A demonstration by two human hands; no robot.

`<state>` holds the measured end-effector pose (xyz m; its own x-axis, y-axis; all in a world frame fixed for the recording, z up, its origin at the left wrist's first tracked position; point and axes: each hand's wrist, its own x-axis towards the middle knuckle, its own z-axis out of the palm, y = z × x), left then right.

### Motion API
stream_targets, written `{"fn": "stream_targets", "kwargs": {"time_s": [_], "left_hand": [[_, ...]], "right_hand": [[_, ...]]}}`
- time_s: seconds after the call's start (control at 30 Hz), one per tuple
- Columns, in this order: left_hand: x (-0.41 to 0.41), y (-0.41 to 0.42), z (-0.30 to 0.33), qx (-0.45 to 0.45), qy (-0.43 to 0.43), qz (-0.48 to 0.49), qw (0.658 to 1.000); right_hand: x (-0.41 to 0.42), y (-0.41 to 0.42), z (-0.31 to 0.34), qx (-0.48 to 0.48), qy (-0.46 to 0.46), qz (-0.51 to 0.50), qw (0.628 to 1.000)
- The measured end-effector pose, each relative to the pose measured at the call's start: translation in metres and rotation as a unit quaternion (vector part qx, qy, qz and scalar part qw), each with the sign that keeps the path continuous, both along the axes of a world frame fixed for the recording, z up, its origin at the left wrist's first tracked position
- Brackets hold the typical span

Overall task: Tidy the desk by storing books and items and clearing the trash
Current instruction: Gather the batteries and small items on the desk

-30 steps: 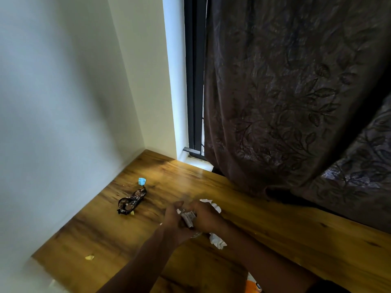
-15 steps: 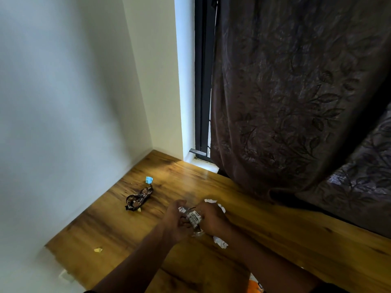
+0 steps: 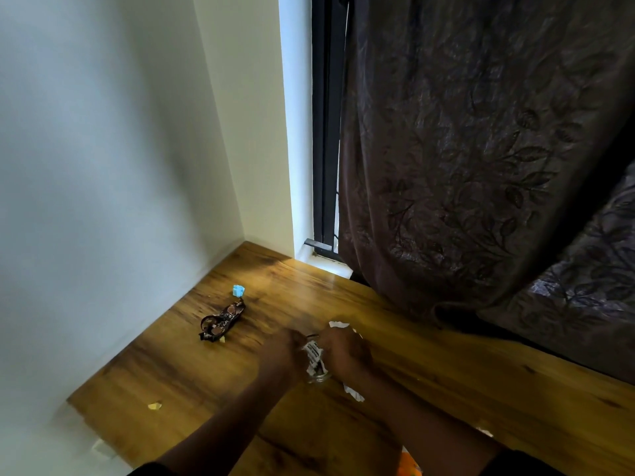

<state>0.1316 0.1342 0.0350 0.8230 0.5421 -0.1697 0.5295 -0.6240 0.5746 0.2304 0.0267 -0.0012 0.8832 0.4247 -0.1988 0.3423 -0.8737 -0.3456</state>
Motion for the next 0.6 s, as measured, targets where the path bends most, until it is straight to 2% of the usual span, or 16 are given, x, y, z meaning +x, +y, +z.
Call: {"fn": "stream_targets", "kwargs": {"time_s": [0.07, 0.3, 0.6], "left_hand": [[-0.004, -0.005, 0.003, 0.068, -0.001, -0.052, 0.996], [0.002, -0.005, -0.011, 0.139, 0.004, -0.143, 0.98], [0.011, 0.0, -0.021, 0.127, 0.0, -0.181, 0.975]], "right_hand": [[0.005, 0.006, -0.002, 0.004, 0.013, -0.009, 1.0], [0.025, 0.025, -0.022, -0.08, 0.06, -0.02, 0.995], [0.015, 0.018, 0.013, -0.097, 0.048, 0.003, 0.994]]}}
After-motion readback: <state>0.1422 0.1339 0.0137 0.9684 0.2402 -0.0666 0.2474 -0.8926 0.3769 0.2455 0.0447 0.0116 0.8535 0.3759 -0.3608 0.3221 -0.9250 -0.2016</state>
